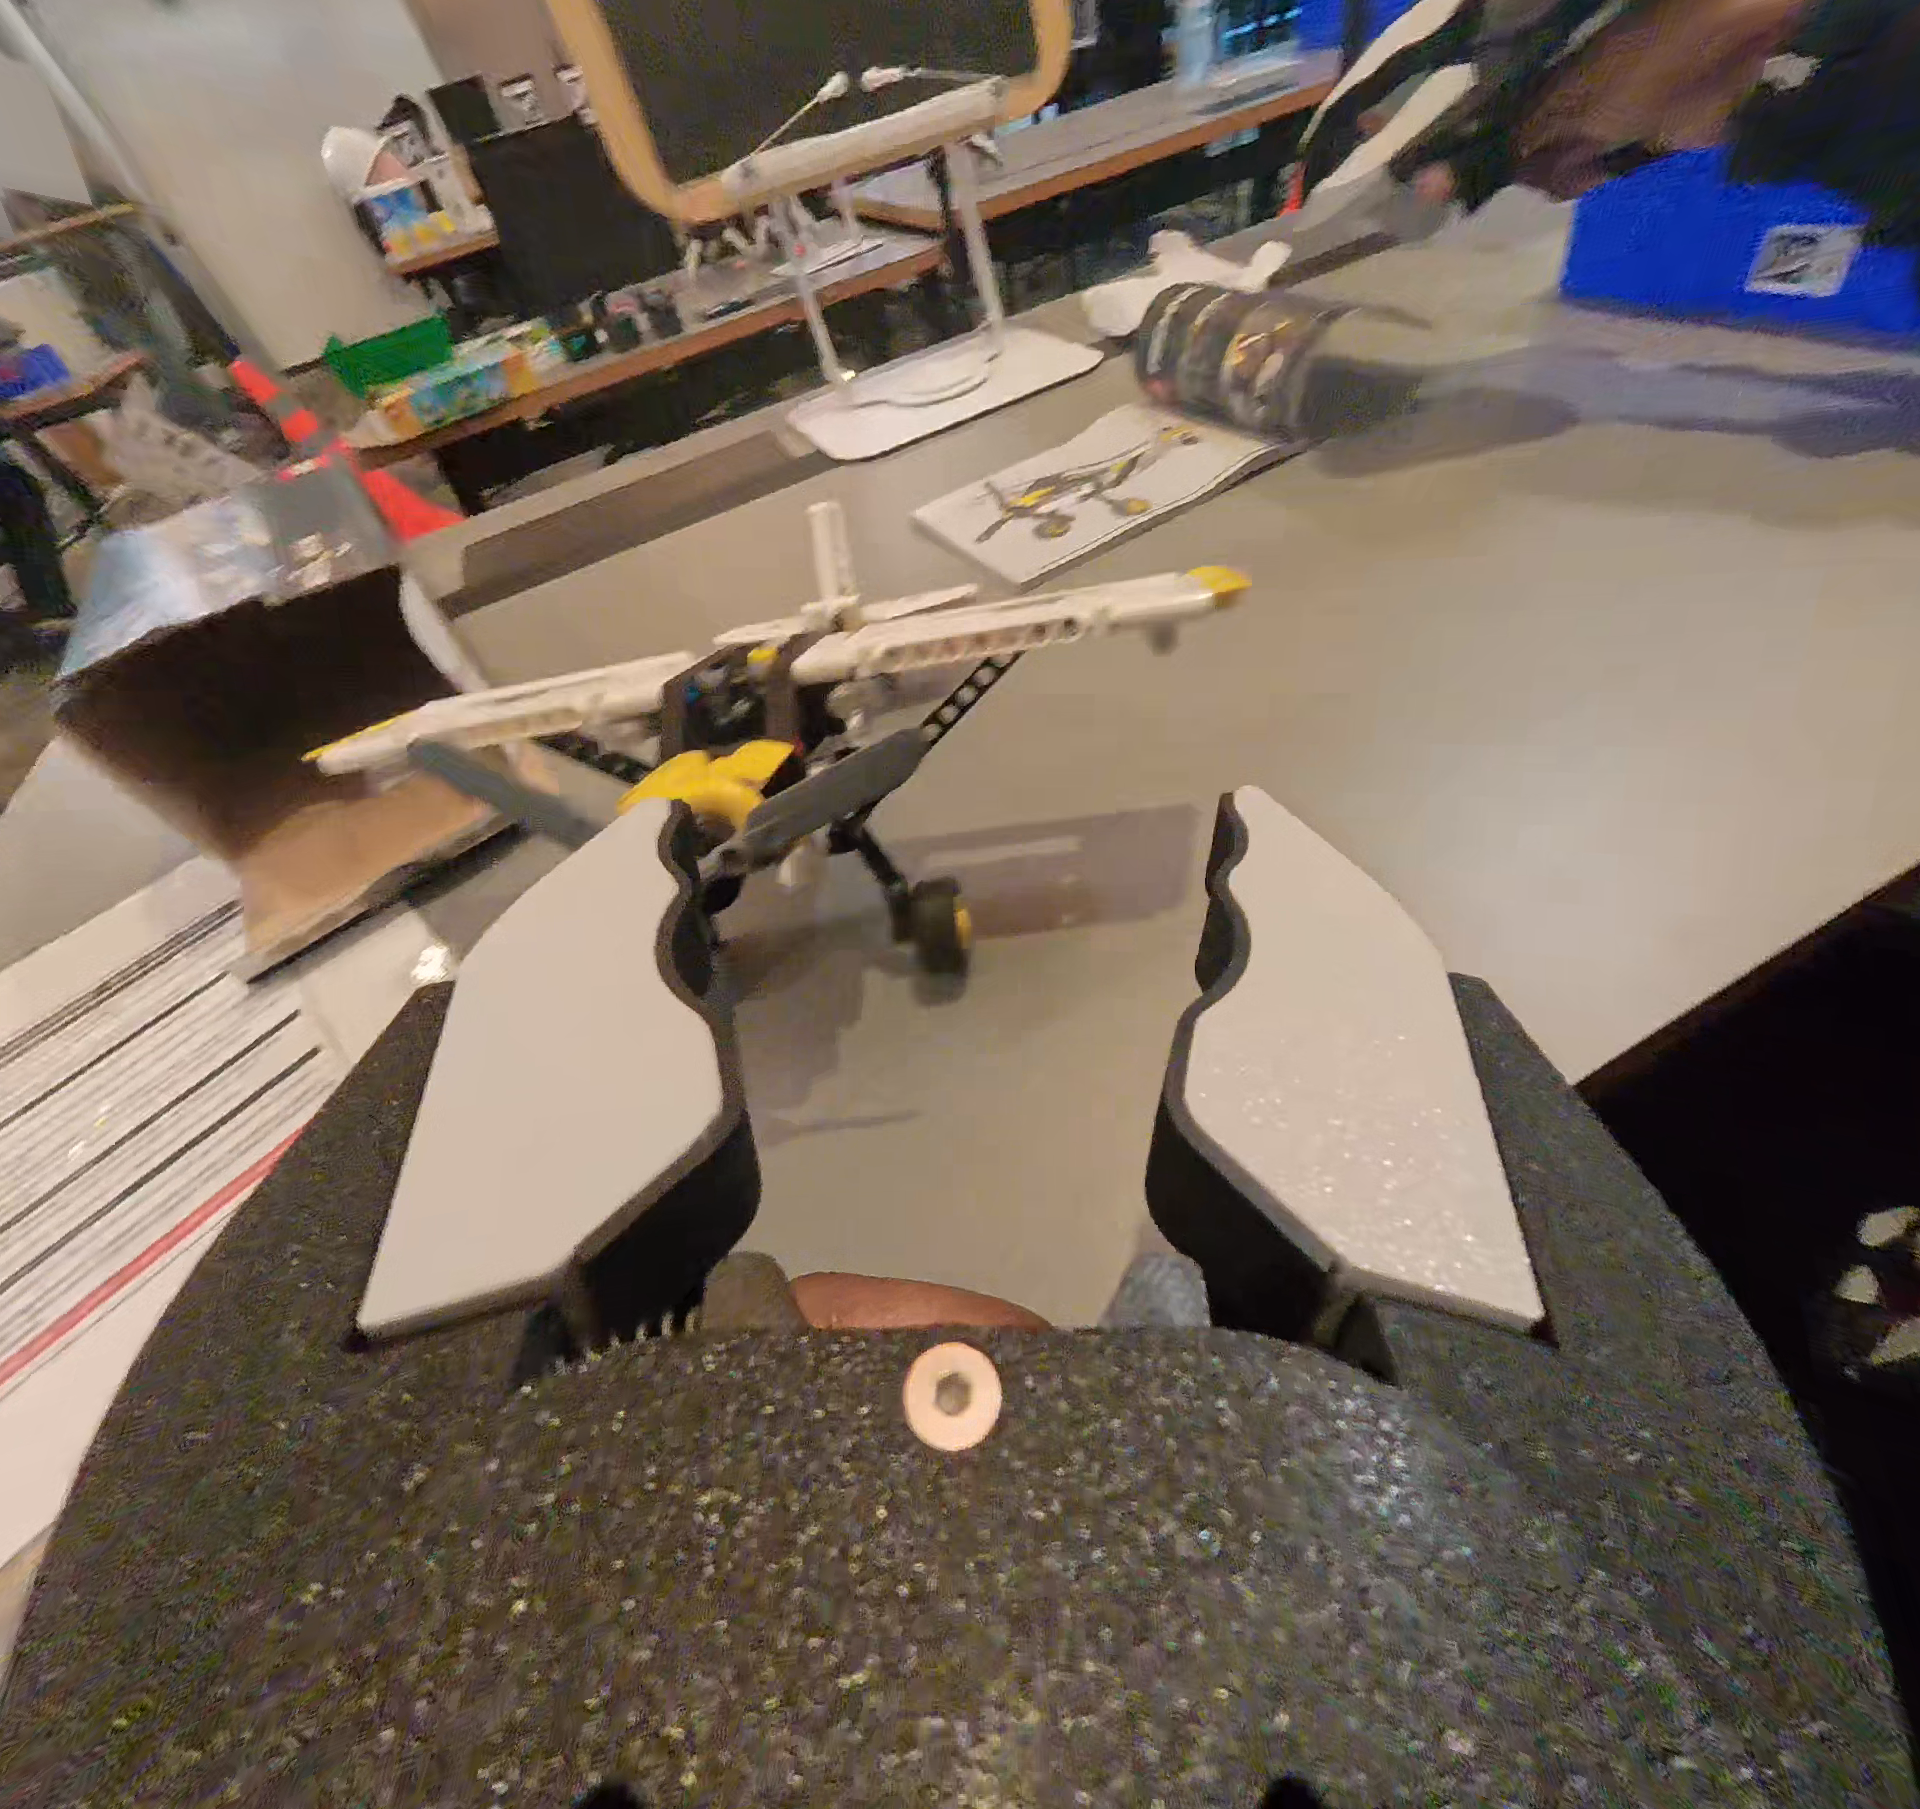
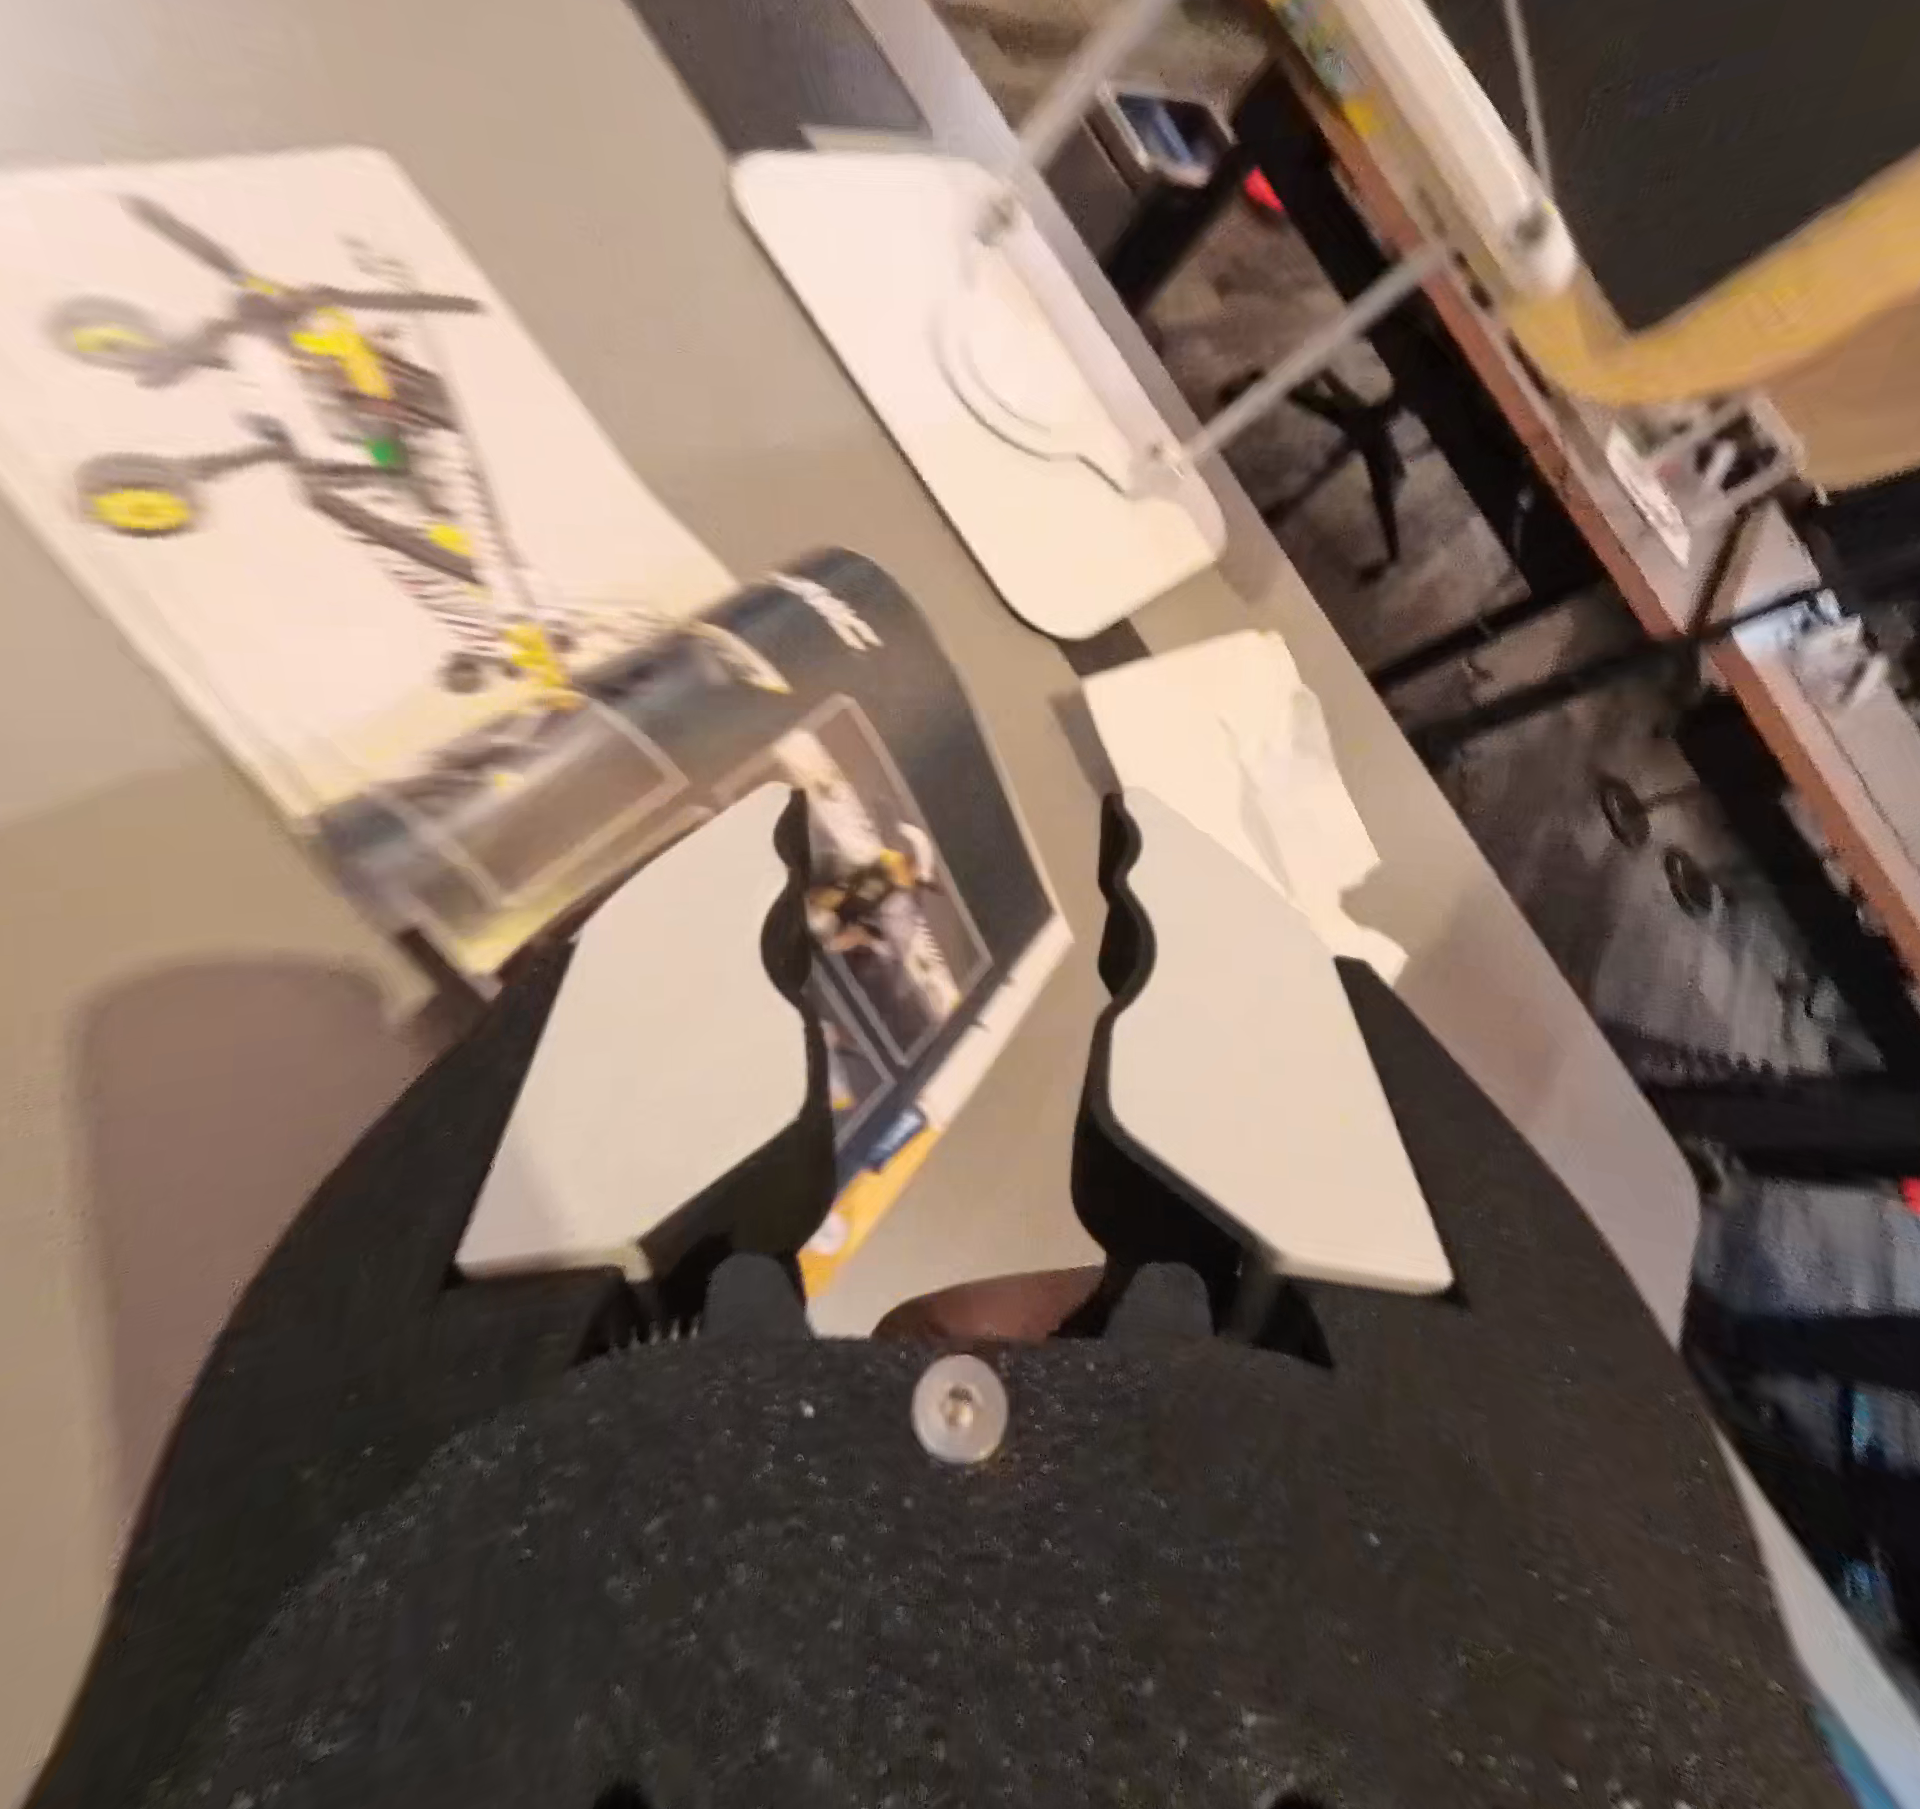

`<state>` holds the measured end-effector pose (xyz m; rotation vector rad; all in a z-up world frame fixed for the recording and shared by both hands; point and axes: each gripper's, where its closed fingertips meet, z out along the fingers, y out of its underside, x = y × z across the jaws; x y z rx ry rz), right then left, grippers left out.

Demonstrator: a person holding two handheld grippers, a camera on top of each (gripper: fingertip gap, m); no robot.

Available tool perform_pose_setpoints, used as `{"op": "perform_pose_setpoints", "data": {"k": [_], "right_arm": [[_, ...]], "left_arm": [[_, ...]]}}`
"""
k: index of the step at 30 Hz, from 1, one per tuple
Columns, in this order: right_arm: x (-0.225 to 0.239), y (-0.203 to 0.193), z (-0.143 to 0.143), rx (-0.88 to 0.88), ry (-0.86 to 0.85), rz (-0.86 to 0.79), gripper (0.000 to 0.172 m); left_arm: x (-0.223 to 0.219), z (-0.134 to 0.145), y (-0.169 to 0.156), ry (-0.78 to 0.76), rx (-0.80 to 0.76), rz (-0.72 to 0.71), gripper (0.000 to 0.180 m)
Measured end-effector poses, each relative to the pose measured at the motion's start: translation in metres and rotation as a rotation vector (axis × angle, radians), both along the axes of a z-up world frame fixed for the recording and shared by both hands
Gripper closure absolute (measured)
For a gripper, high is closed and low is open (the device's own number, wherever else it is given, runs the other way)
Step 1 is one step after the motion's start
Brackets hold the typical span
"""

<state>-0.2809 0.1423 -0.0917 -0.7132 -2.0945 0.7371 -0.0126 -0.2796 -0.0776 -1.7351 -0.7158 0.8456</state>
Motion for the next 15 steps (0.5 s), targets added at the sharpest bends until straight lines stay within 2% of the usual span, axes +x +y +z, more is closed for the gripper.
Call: {"op": "perform_pose_setpoints", "data": {"k": [3, 6, 10, 15], "right_arm": [[-0.050, 0.067, -0.019, -0.079, -0.093, -0.254, 0.116], [-0.081, 0.104, -0.053, -0.283, -0.244, -0.421, 0.119], [-0.102, 0.109, -0.076, -0.552, -0.381, -0.502, 0.120], [-0.119, 0.117, -0.089, -0.734, -0.462, -0.582, 0.125]], "left_arm": [[0.021, 0.011, 0.053, -0.004, 0.026, -0.190, 0.089], [0.040, 0.011, 0.110, -0.024, 0.090, -0.380, 0.092], [0.053, -0.008, 0.166, -0.092, 0.142, -0.528, 0.094], [0.053, -0.024, 0.201, -0.155, 0.153, -0.593, 0.097]]}}
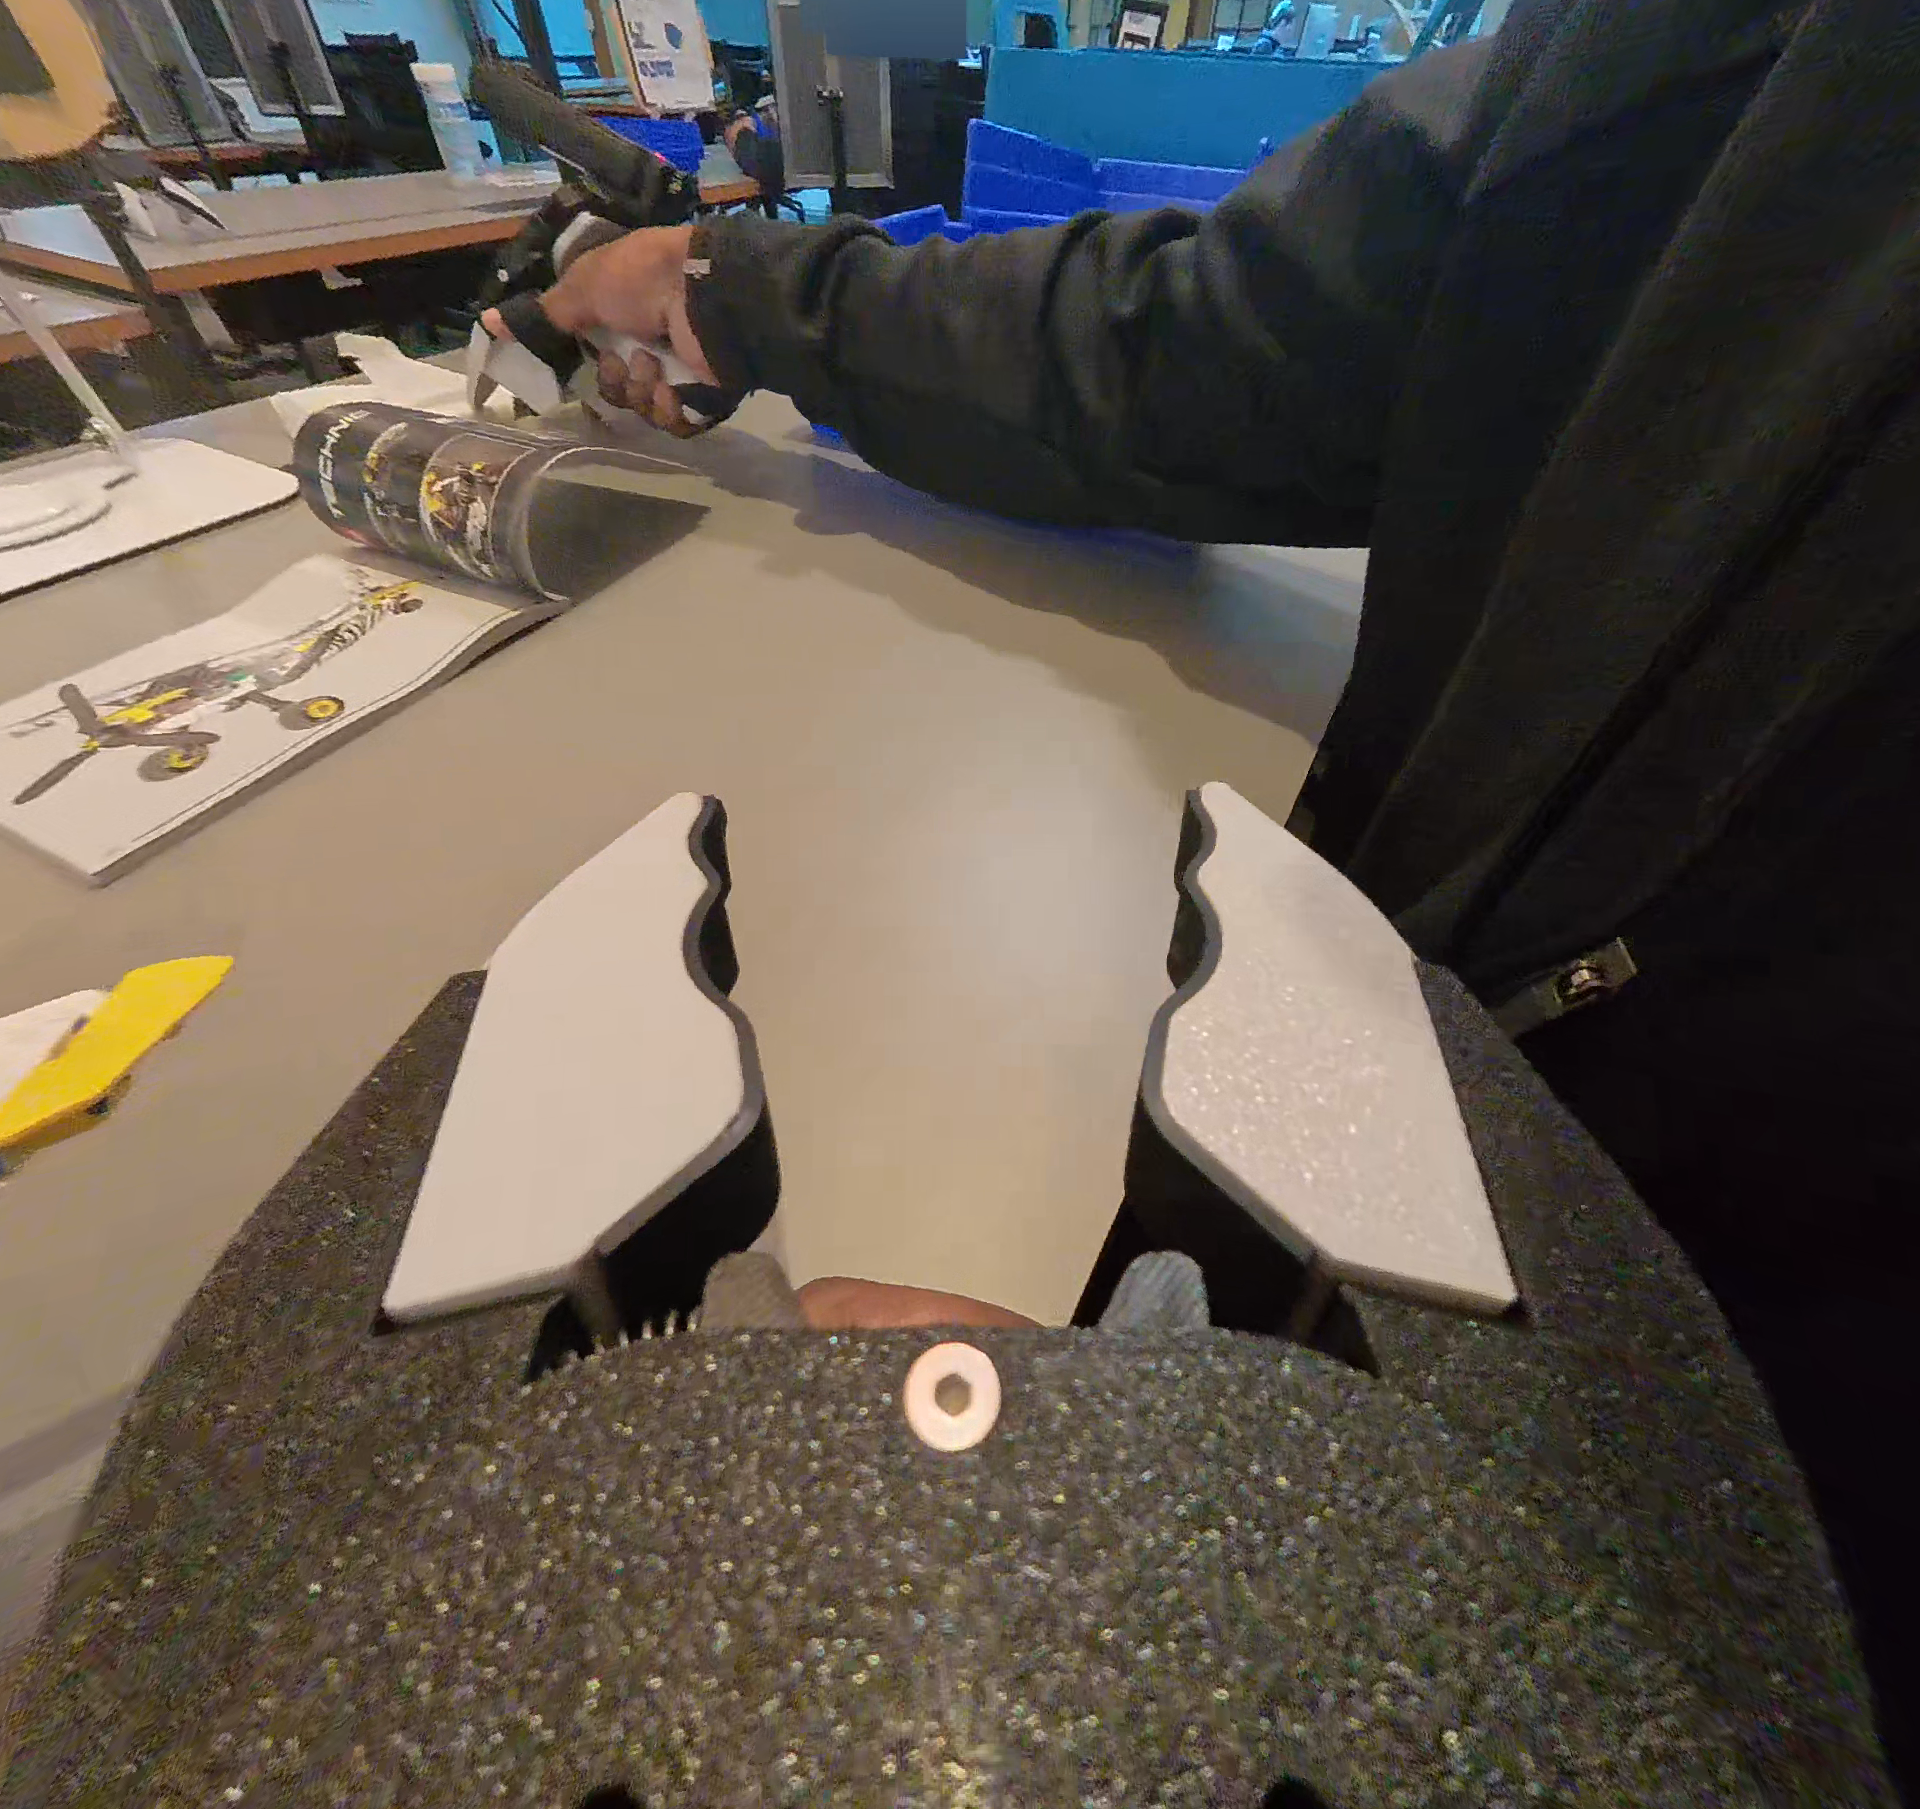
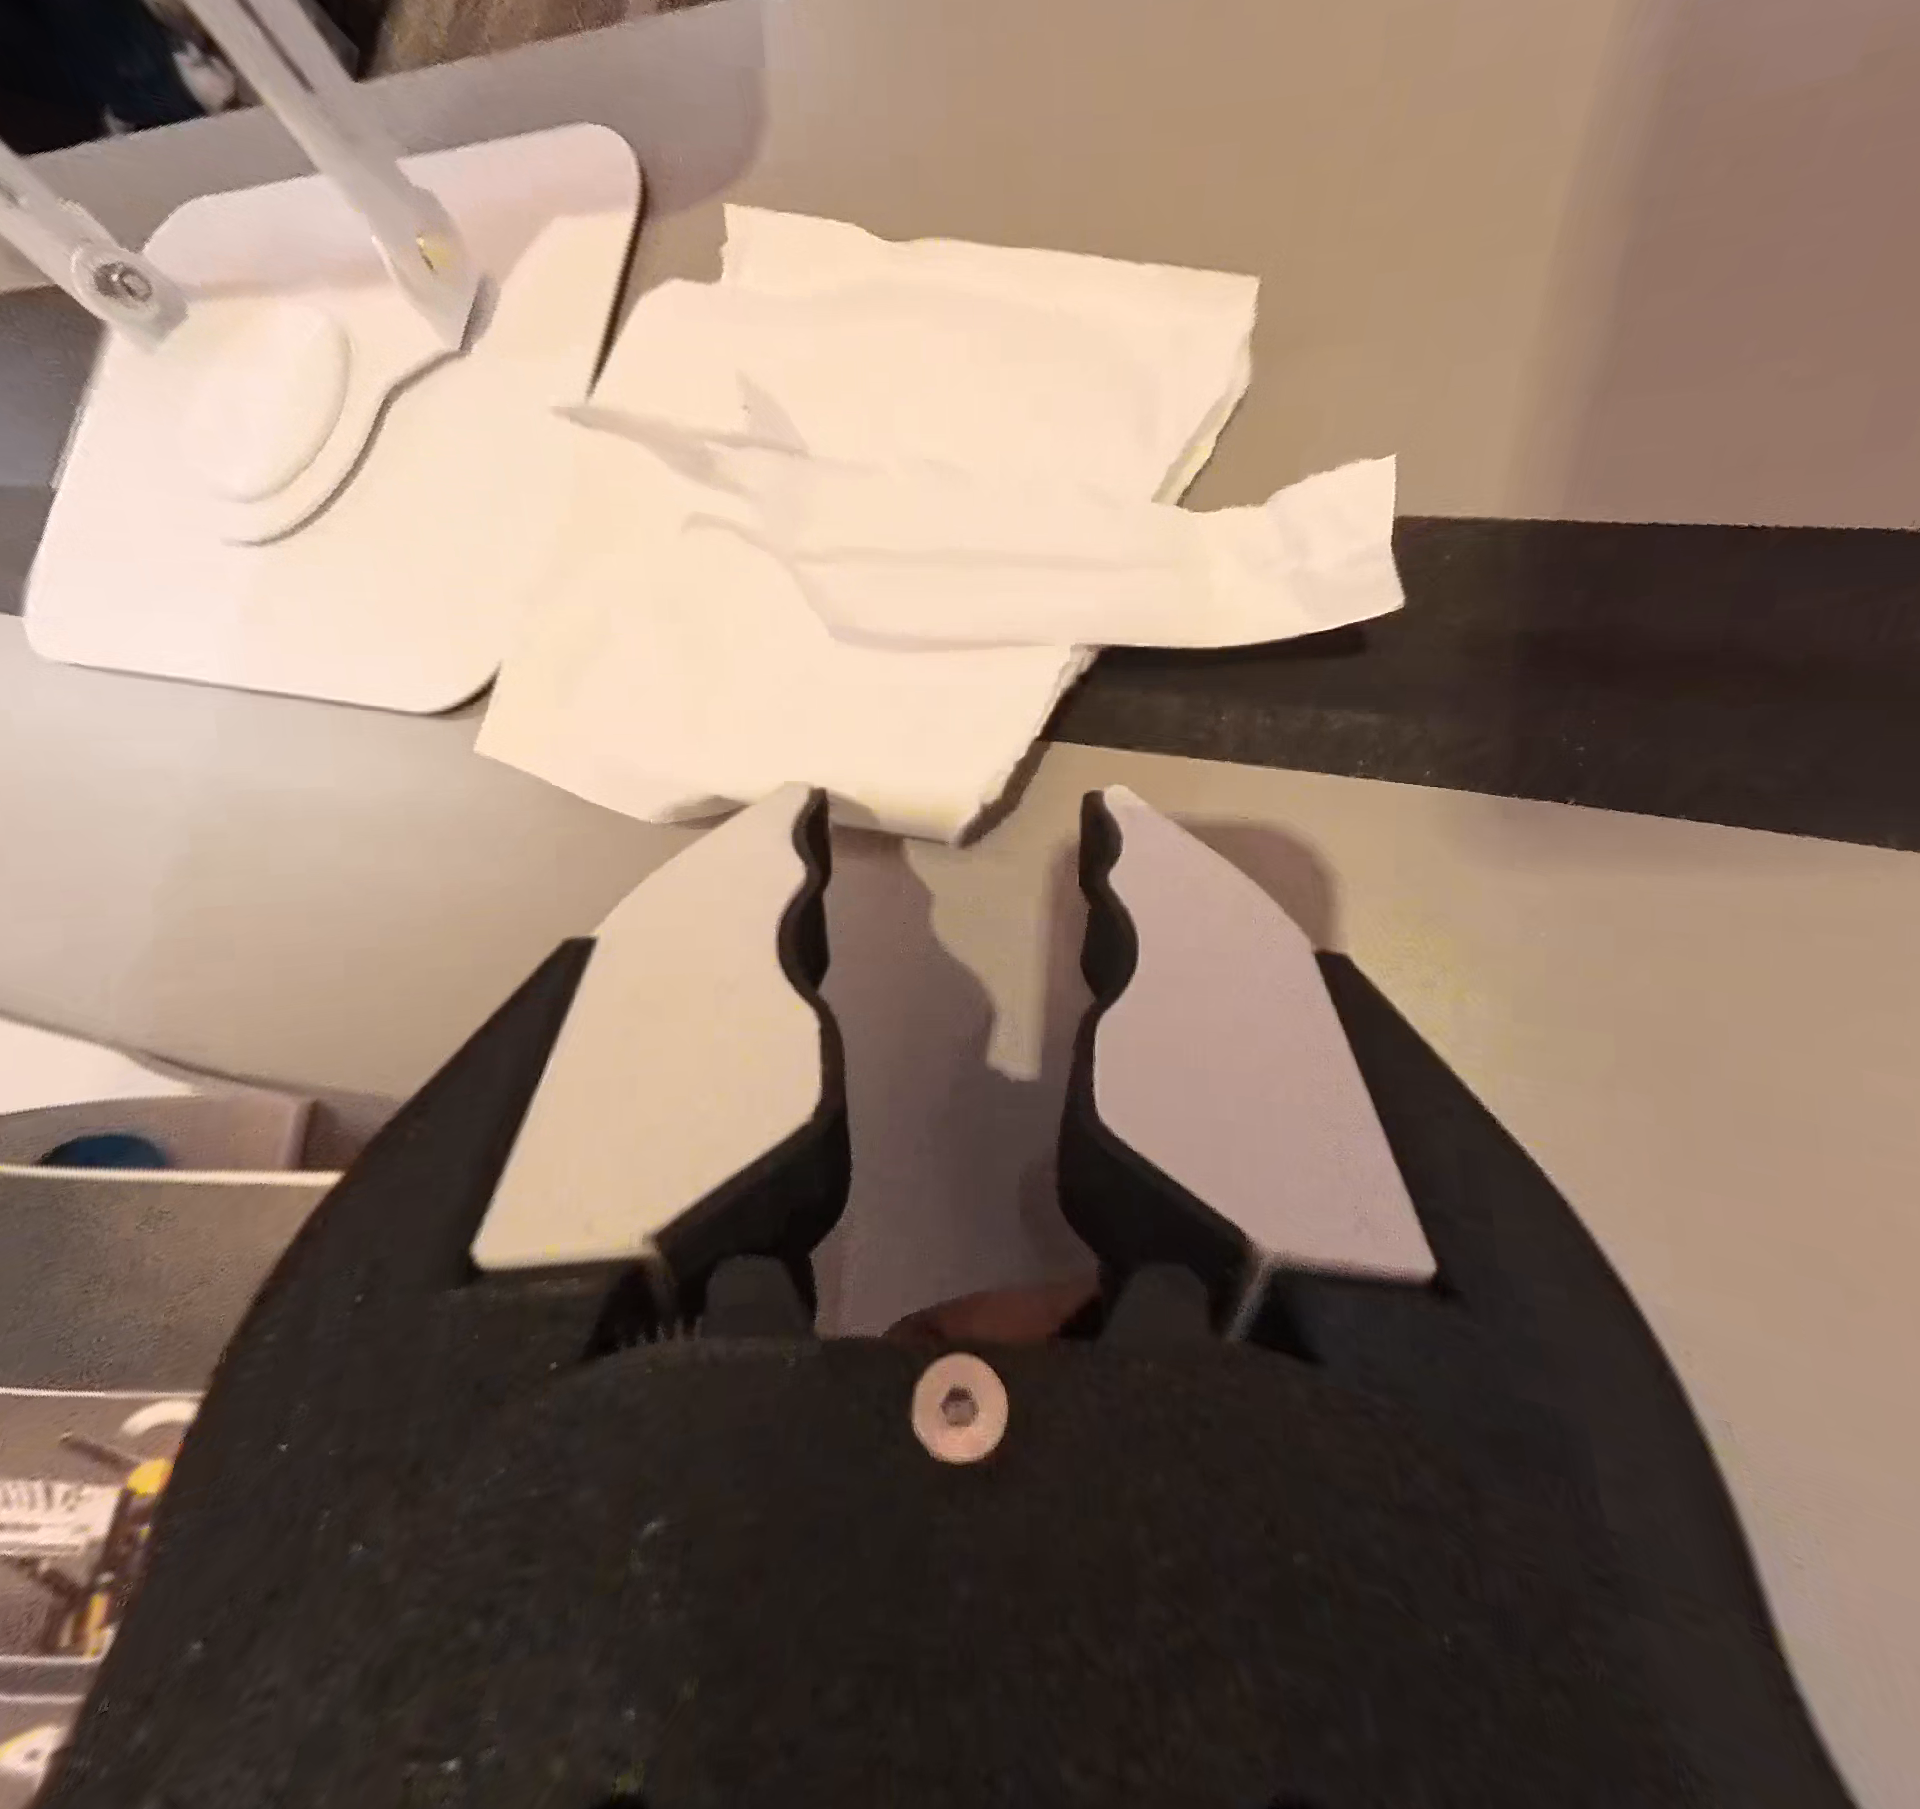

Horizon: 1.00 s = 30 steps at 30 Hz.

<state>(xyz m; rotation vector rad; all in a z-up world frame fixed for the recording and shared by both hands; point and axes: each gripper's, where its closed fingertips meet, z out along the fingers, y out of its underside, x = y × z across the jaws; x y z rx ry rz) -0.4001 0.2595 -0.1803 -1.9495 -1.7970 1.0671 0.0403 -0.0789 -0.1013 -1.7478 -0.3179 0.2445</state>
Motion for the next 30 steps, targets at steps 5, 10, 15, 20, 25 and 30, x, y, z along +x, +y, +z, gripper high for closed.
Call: {"op": "perform_pose_setpoints", "data": {"k": [5, 10, 15, 20, 25, 30], "right_arm": [[-0.010, 0.002, 0.001, -0.067, 0.001, 0.000, 0.141], [-0.012, -0.007, 0.002, -0.092, 0.020, 0.049, 0.158], [-0.001, -0.010, 0.018, 0.032, 0.081, 0.098, 0.165], [0.020, -0.013, 0.048, 0.325, 0.118, 0.170, 0.167], [0.044, -0.020, 0.075, 0.510, 0.133, 0.223, 0.171], [0.065, -0.026, 0.093, 0.613, 0.135, 0.244, 0.171]], "left_arm": [[-0.002, -0.004, 0.016, -0.035, 0.013, -0.051, 0.098], [-0.004, -0.014, 0.023, -0.066, 0.005, -0.076, 0.099], [-0.004, -0.020, 0.028, -0.077, -0.011, -0.103, 0.099], [-0.003, -0.016, 0.032, -0.071, 0.008, -0.125, 0.101], [-0.003, -0.015, 0.041, -0.053, 0.018, -0.144, 0.103], [-0.004, -0.012, 0.047, -0.050, 0.034, -0.147, 0.106]]}}
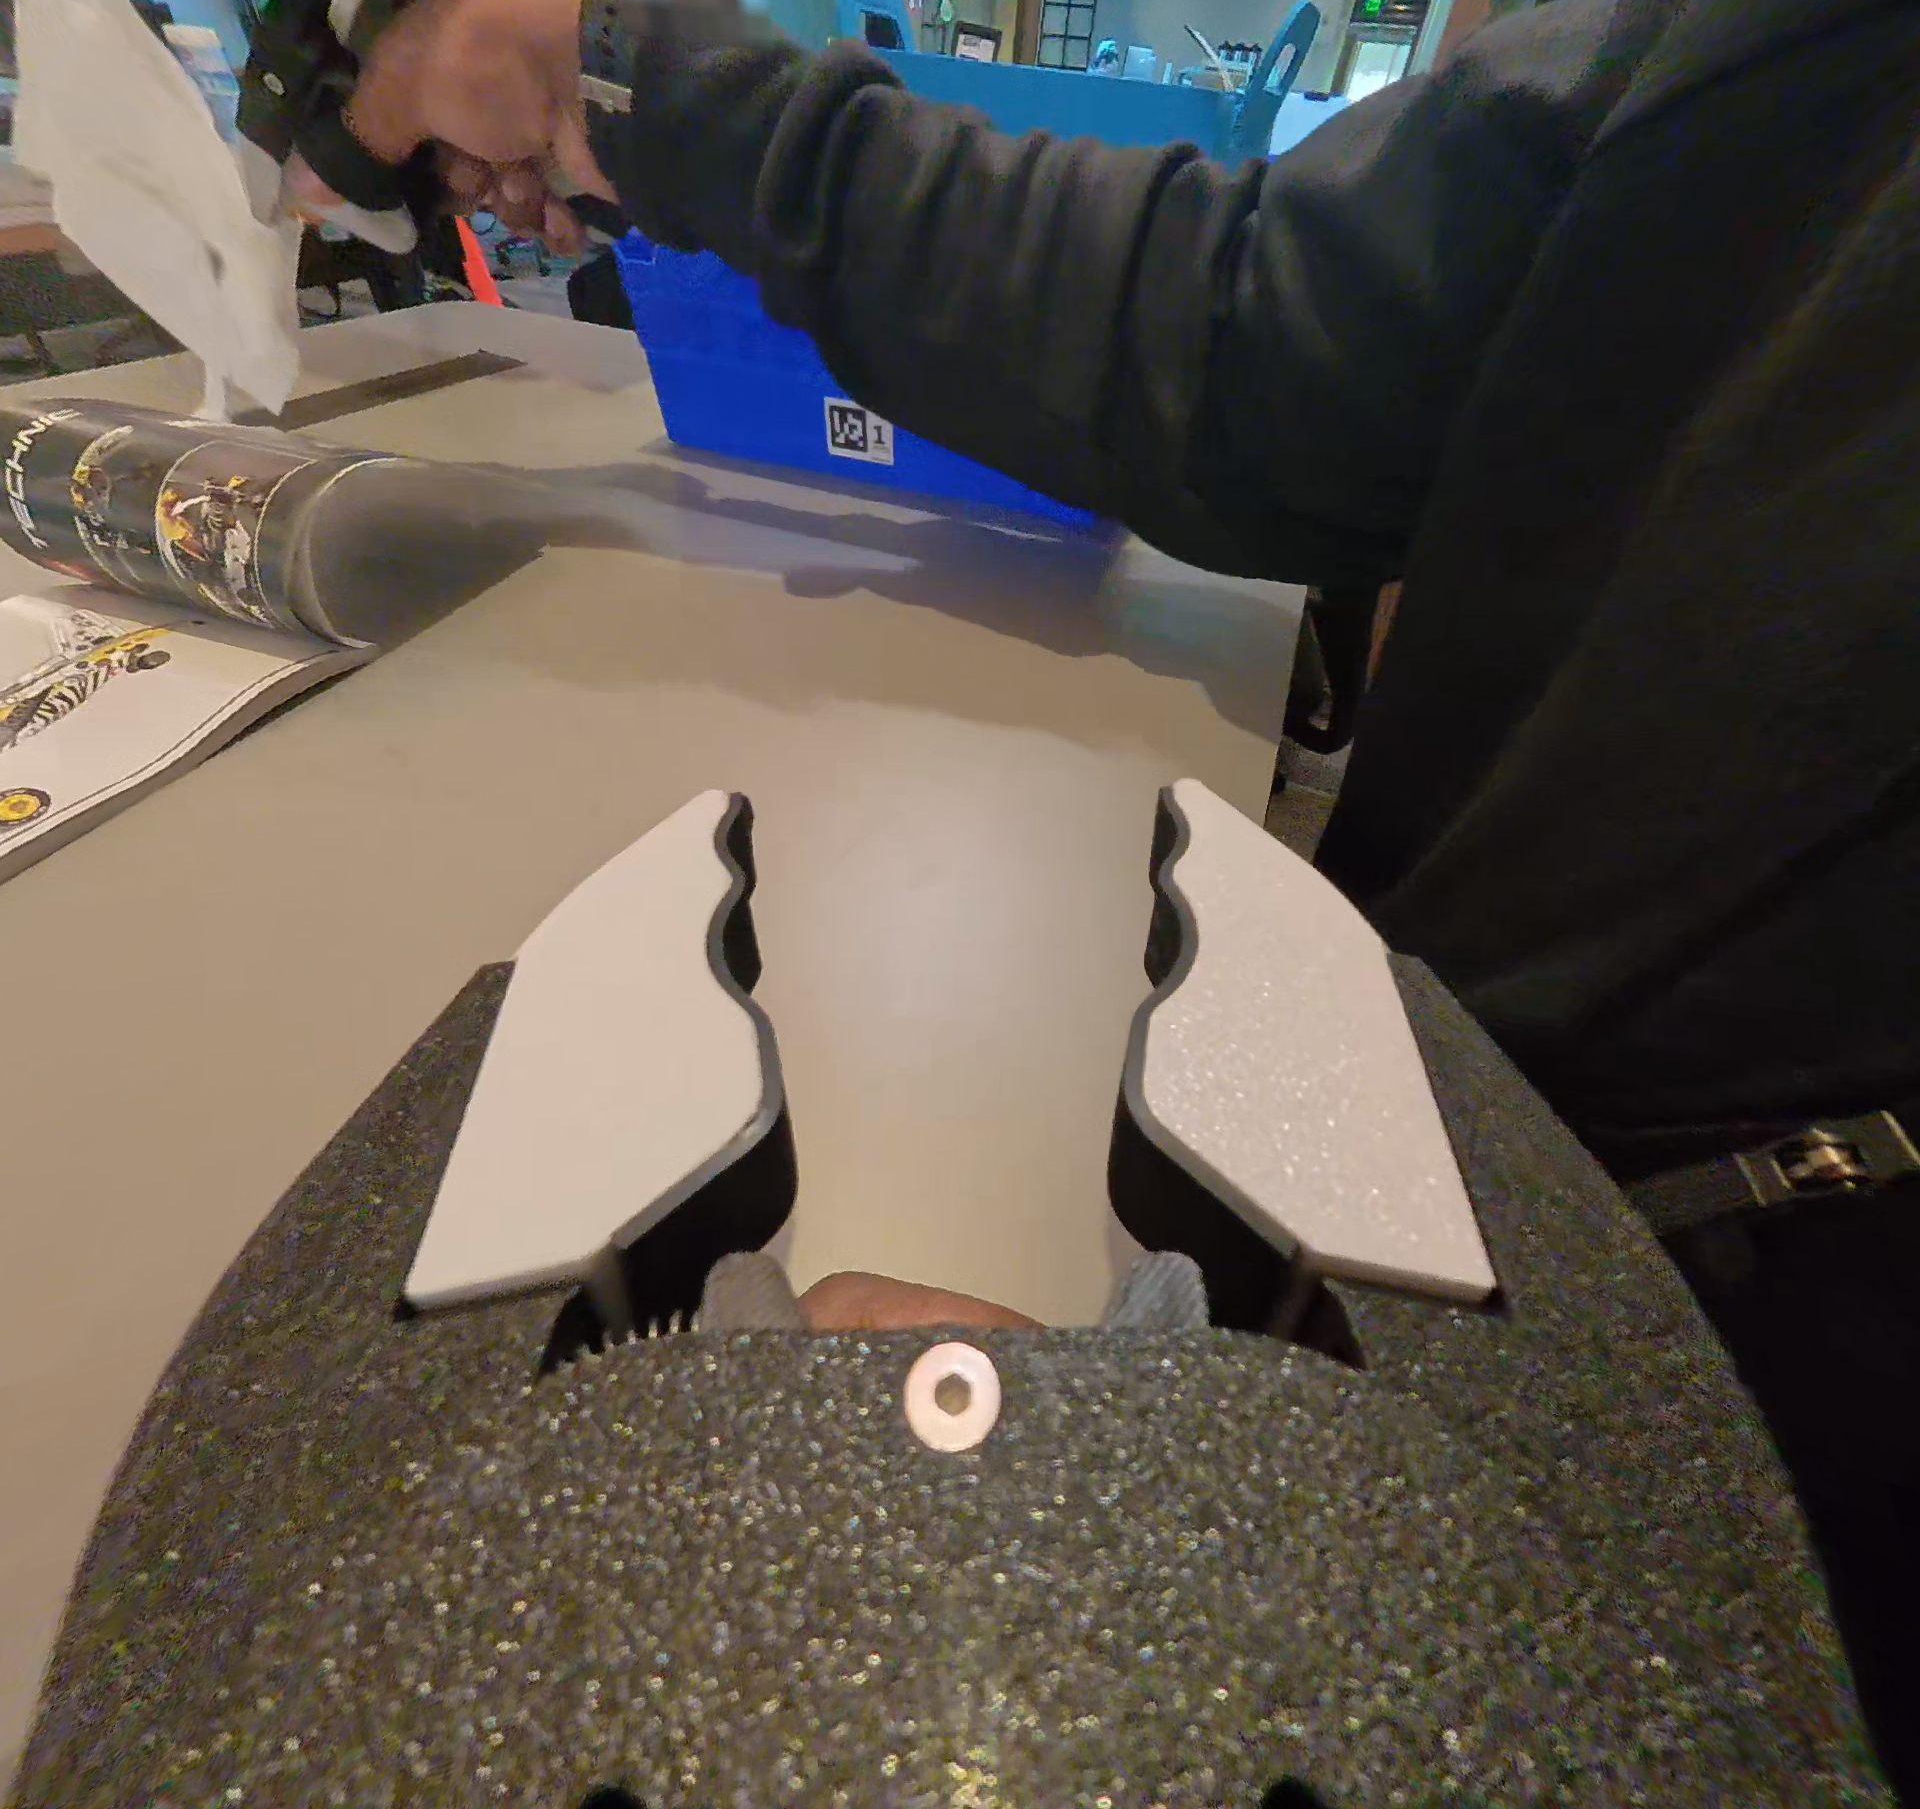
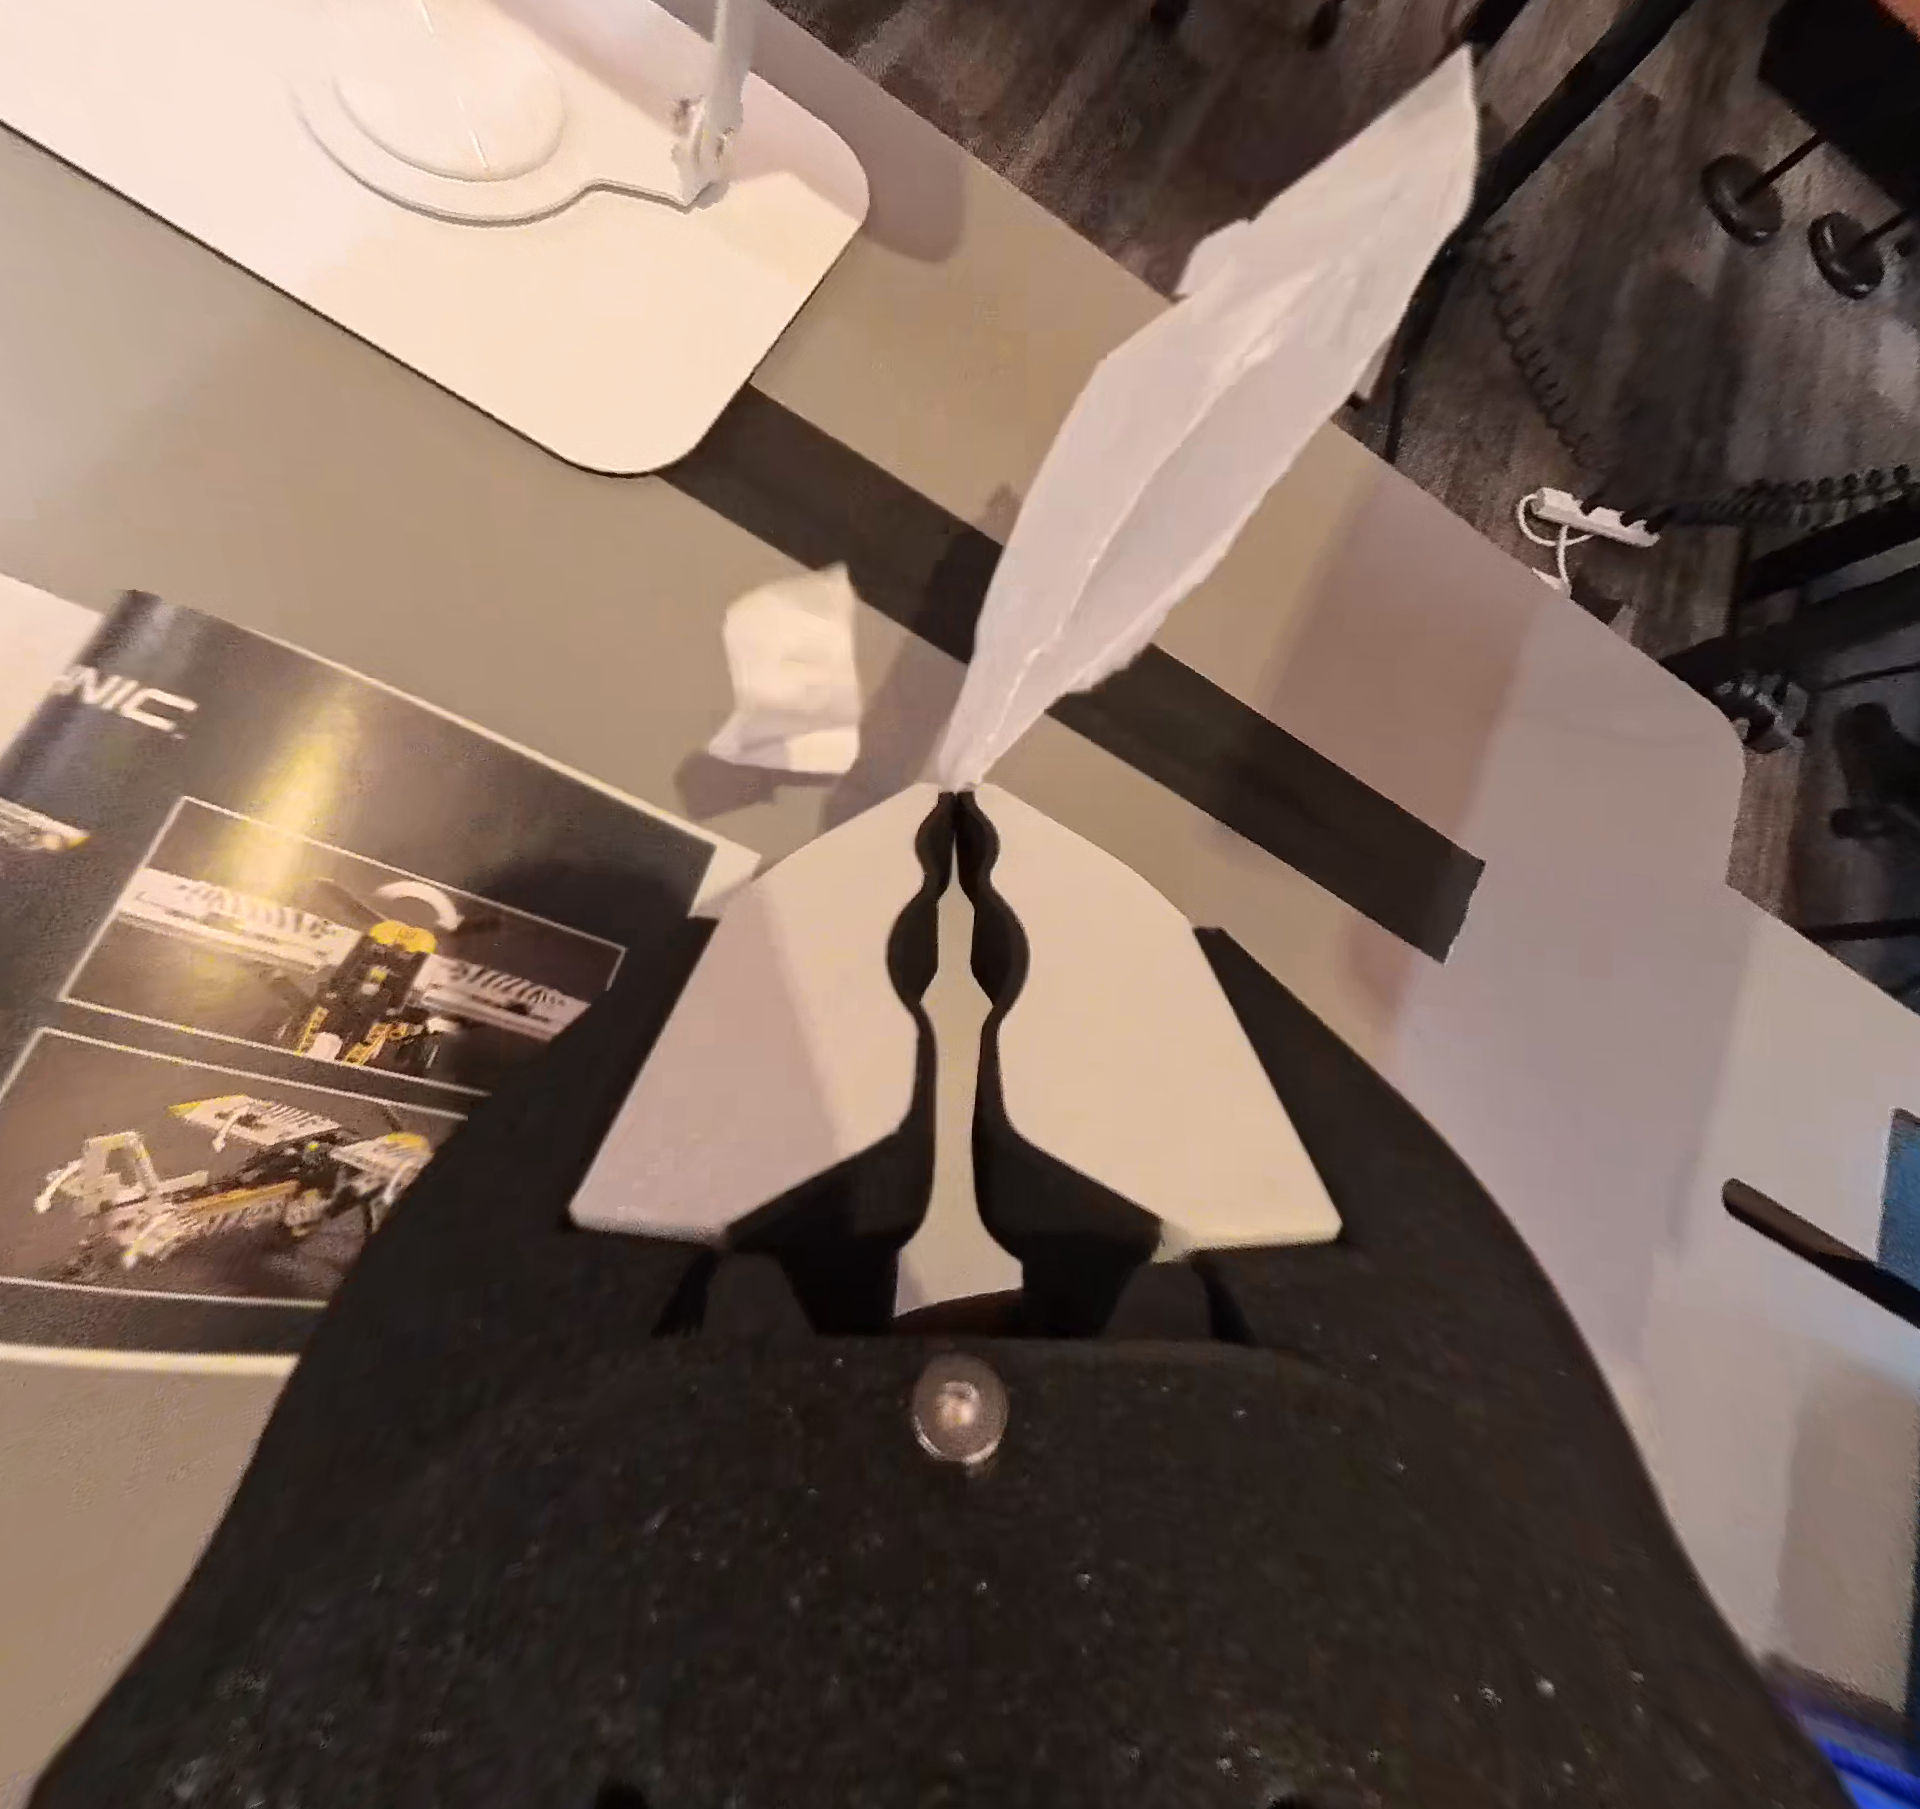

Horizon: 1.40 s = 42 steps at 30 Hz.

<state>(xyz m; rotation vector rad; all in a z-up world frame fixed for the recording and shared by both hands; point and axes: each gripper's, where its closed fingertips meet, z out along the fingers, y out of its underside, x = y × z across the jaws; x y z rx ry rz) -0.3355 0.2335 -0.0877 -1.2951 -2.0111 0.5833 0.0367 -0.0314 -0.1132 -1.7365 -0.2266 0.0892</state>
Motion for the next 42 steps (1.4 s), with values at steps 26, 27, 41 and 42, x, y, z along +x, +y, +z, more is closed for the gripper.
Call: {"op": "perform_pose_setpoints", "data": {"k": [26, 27, 41, 42], "right_arm": [[0.252, -0.121, -0.003, 0.632, 0.018, 0.867, 0.172], [0.257, -0.124, -0.008, 0.647, 0.017, 0.887, 0.171], [0.265, -0.152, -0.032, 0.560, 0.154, 1.041, 0.171], [0.263, -0.152, -0.032, 0.545, 0.172, 1.028, 0.171]], "left_arm": [[-0.082, 0.006, 0.014, 0.233, -0.132, 0.401, 0.093], [-0.086, 0.006, 0.016, 0.260, -0.148, 0.410, 0.092], [-0.123, -0.040, 0.041, 0.539, -0.565, 0.337, 0.148], [-0.125, -0.042, 0.042, 0.531, -0.566, 0.341, 0.152]]}}
